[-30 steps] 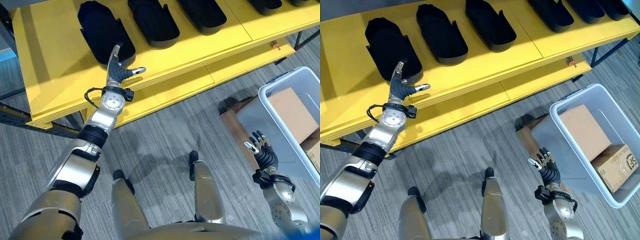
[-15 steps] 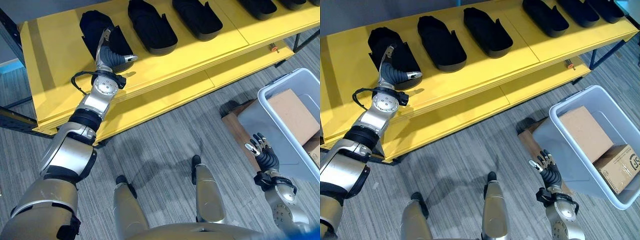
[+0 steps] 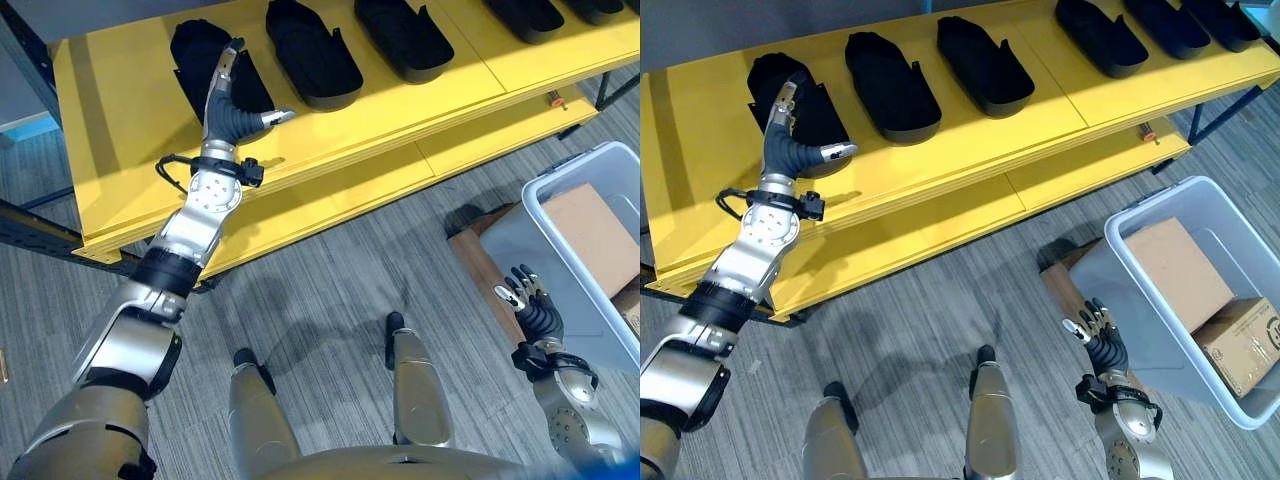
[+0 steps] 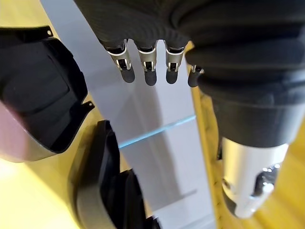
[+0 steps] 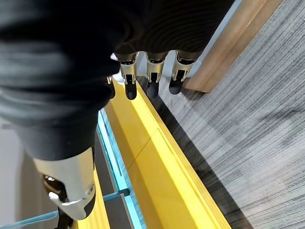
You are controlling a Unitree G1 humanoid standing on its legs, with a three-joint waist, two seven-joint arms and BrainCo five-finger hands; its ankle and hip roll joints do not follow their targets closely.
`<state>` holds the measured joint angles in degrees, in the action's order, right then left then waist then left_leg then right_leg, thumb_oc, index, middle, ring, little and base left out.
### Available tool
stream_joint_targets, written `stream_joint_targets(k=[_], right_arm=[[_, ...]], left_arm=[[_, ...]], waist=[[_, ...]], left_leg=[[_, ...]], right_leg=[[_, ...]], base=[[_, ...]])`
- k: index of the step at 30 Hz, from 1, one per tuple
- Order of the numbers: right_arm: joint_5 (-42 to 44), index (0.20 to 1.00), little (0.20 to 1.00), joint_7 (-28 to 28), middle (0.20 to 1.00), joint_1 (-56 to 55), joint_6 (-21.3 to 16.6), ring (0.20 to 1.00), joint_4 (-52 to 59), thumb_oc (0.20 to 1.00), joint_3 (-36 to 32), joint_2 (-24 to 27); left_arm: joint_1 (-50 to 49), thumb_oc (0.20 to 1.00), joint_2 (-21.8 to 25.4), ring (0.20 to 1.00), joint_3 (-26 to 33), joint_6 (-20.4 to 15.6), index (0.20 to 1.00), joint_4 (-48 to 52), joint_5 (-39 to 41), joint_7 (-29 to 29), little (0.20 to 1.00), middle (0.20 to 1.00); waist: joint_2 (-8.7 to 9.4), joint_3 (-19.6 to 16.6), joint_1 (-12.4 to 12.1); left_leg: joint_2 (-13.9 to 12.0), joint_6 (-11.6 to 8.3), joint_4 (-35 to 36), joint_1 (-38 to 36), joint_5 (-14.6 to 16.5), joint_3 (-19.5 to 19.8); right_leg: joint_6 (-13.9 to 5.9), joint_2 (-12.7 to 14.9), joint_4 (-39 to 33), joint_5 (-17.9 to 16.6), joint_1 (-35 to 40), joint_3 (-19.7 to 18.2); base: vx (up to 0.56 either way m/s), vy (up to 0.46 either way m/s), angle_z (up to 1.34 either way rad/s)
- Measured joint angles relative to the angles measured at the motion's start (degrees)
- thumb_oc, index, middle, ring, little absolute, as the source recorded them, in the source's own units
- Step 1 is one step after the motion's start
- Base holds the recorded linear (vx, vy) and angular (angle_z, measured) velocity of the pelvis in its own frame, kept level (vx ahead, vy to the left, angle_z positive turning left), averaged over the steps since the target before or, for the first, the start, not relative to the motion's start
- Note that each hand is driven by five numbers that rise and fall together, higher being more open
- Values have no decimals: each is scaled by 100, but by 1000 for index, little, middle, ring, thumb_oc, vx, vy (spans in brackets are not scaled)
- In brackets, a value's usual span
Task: Move parts from the plastic box to the shelf.
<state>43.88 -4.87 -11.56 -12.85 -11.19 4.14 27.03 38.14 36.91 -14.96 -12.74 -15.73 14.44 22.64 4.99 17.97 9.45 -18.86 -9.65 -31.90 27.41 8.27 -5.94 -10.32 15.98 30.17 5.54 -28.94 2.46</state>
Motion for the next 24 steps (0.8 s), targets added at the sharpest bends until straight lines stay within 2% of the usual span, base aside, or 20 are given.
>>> stream_joint_targets(k=[4,6,7,9,11,12,14,16,18,20,22,24], right_arm=[[-3,1000,1000,-32,1000,23,6,1000,76,1000,-161,-24],[-1,1000,1000,-47,1000,-9,7,1000,85,1000,-288,-76],[-6,1000,1000,-48,1000,51,13,1000,188,1000,-343,-178],[-16,1000,1000,-54,1000,57,15,1000,296,1000,-348,-191],[-19,1000,1000,-55,1000,59,14,1000,329,1000,-355,-191],[-30,1000,1000,-73,1000,58,15,1000,418,1000,-382,-190],[-51,1000,1000,-84,1000,173,41,1000,519,1000,-368,-160],[-206,1000,1000,-80,1000,229,137,1000,733,1000,-372,-142],[-274,1000,1000,-5,1000,159,146,1000,995,1000,-387,-66],[-389,1000,1000,101,1000,155,180,1000,1042,1000,-376,86],[-481,1000,1000,225,1000,186,205,1000,1100,1000,-355,240],[-495,1000,1000,330,1000,152,226,1000,1140,1000,-266,356]], left_arm=[[-1421,1000,25,1000,1106,-163,1000,1527,94,-133,1000,1000],[-1761,1000,7,1000,1377,-331,1000,1948,213,-213,1000,1000],[-2373,1000,-45,1000,1702,-374,1000,2462,461,-395,1000,1000],[-3160,1000,-299,1000,1819,-553,1000,2969,1140,-733,1000,1000],[-3434,1000,-422,1000,1819,-568,1000,3079,1331,-835,1000,1000],[-3909,1000,-721,1000,1708,-538,1000,3103,1964,-1143,1000,1000],[-4078,1000,-694,1000,1699,-489,1000,3083,2293,-1366,1000,1000],[-4525,1000,-539,1000,1727,-440,1000,3077,2508,-1636,1000,1000],[-4915,1000,-753,1000,1723,-293,1000,2974,2779,-1819,1000,1000],[-5370,1000,-841,1000,1715,-171,1000,2958,2961,-2001,1000,1000],[-5784,1000,-910,1000,1677,-48,1000,2944,2996,-2242,1000,1000],[-5907,1000,-997,1000,1601,-4,1000,2907,2994,-2347,1000,1000]], waist=[[-2,209,-138],[-35,316,-319],[-55,350,-368],[-93,372,-442],[-109,376,-463],[-162,393,-534],[-232,408,-641],[-262,381,-581],[-455,248,-571],[-643,-81,-594],[-784,-502,-628],[-801,-762,-639]], left_leg=[[-1,-6,47,-98,-17,9],[1,3,122,-169,-56,32],[2,3,204,-307,-82,35],[19,5,385,-580,-118,25],[23,6,446,-697,-123,22],[27,6,619,-975,-153,27],[26,4,769,-1055,-241,51],[61,10,1198,-1415,-426,29],[25,-3,1564,-1743,-550,33],[-76,8,2001,-2026,-693,32],[-141,107,2654,-2562,-952,-57],[-158,112,2808,-2752,-1012,-164]], right_leg=[[22,4,19,30,92,29],[19,14,17,36,194,95],[15,14,-22,44,340,136],[2,22,-118,61,600,188],[7,24,-161,88,712,207],[20,27,-233,165,967,276],[36,22,-195,195,1024,340],[52,-1,-332,172,1254,372],[57,-49,-523,174,1585,483],[90,-183,-769,165,1822,638],[122,-325,-1055,144,2172,731],[122,-363,-1147,143,2288,736]], base=[[17,-4,3],[35,-15,12],[45,-28,12],[56,-37,8],[33,-30,6],[-1,-42,8],[15,-76,14],[46,-76,10],[53,-67,11],[56,-57,11],[42,-89,2],[16,-98,-11]])
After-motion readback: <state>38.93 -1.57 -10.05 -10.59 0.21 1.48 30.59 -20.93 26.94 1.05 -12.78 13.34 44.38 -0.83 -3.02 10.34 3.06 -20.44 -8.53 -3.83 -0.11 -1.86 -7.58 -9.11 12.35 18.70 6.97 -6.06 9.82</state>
